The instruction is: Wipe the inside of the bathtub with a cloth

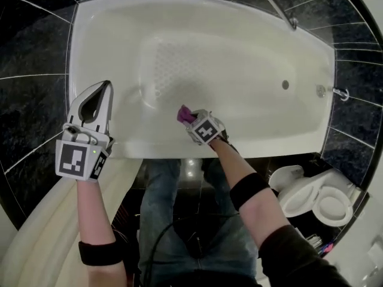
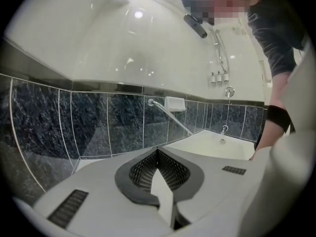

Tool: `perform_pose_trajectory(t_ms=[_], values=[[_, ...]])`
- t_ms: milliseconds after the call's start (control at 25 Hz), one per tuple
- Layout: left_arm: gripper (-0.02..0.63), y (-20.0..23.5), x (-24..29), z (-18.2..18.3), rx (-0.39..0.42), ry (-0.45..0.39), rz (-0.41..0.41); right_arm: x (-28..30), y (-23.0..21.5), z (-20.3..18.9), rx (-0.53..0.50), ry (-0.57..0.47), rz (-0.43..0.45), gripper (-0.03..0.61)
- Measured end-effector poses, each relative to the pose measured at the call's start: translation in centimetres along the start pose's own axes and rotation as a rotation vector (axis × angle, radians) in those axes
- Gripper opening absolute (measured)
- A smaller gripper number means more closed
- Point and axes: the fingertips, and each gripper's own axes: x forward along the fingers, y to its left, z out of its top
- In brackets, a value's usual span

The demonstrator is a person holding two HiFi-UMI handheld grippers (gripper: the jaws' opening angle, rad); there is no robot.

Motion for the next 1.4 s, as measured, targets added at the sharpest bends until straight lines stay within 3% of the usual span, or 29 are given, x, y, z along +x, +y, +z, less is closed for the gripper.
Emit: perform_pose_trajectory(t_ms=[240, 480, 640, 800, 920, 1120, 1280, 1400], values=[[-0.002, 0.9, 0.1, -2.9, -0.026, -0.028, 0.065, 5.5, 1.0, 2.9, -0.024, -0.011, 0.050, 0.106], [-0.002, 0.1, 1.0, -7.7, -0.052, 0.018, 0.098, 10.0, 2.6, 4.3, -0.131, -0.009, 0.145, 0.107], [-0.002, -0.7, 1.9, -10.1, -0.071, 0.047, 0.106, 12.2, 2.3, 3.6, -0.103, 0.015, 0.190, 0.110], [-0.002, -1.3, 3.3, -11.4, -0.081, 0.065, 0.094, 13.1, 0.9, 3.7, -0.093, 0.003, 0.179, 0.115], [-0.002, -1.8, 4.5, -11.4, -0.071, 0.064, 0.083, 15.0, 1.3, 1.9, -0.088, 0.047, 0.259, 0.115], [-0.002, -3.0, 6.7, -12.7, -0.073, 0.080, 0.064, 16.0, 3.2, -2.0, -0.213, 0.165, 0.411, 0.115], [-0.002, -4.6, 7.7, -13.9, -0.083, 0.105, 0.050, 14.1, 5.6, -3.1, -0.213, 0.146, 0.519, 0.112], [-0.002, -6.6, 8.8, -12.4, -0.086, 0.108, 0.039, 10.7, 6.4, -4.9, -0.296, 0.152, 0.564, 0.107]])
